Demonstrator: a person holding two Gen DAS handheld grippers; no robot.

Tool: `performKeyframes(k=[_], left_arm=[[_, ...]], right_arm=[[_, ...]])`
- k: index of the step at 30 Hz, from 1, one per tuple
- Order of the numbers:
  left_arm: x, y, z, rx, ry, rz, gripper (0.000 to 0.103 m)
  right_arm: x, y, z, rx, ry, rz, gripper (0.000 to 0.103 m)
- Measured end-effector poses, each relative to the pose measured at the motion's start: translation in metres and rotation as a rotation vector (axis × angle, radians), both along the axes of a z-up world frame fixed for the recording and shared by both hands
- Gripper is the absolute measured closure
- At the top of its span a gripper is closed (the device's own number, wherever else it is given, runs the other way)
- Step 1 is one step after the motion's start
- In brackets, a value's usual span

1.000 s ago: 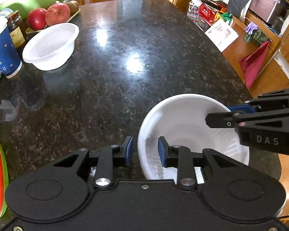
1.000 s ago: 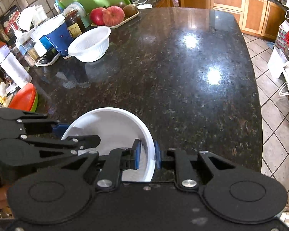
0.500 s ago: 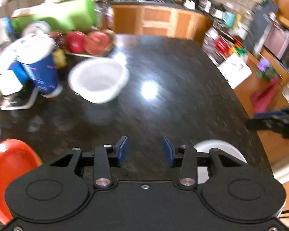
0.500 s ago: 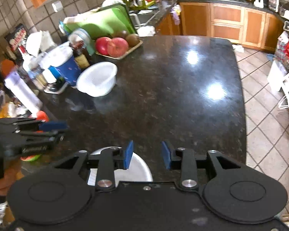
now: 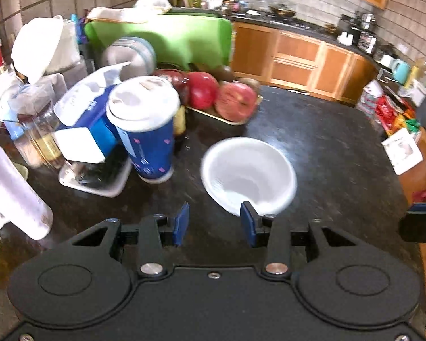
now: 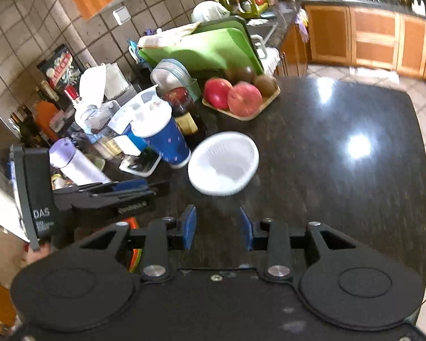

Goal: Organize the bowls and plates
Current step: 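Lower the nested bowls into the third white bowl beside the fruit tray, then close both grippers on the rim of the three-bowl stack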

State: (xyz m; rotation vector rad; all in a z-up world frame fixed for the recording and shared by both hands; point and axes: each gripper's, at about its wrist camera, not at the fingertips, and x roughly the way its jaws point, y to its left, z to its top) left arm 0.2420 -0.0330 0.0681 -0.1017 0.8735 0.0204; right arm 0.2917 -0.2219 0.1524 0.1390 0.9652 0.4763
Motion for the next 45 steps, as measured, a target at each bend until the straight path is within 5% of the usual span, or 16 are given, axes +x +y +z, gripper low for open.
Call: performKeyframes(k=[7, 16, 38, 45], left_arm=[[0.049, 0.013, -0.021, -0.008, 0.081, 0.032, 0.054], [0.077, 0.004, -0.036, 0.049, 0.117, -0.004, 0.056], [0.111, -0.001, -0.064, 0.081, 0.183, -0.04, 0.058], [0.116, -0.006, -0.069, 0.066, 0.207, -0.07, 0.078]], right_arm=[[0.078, 0.047, -0.036, -0.14, 0.032, -0.046, 0.07], [0.123, 0.061, -0.089, -0.233, 0.065, -0.087, 0.075], [0.147, 0.065, -0.134, -0.252, 0.105, -0.067, 0.083], [0.146, 0.069, -0.136, -0.258, 0.097, -0.055, 0.088]])
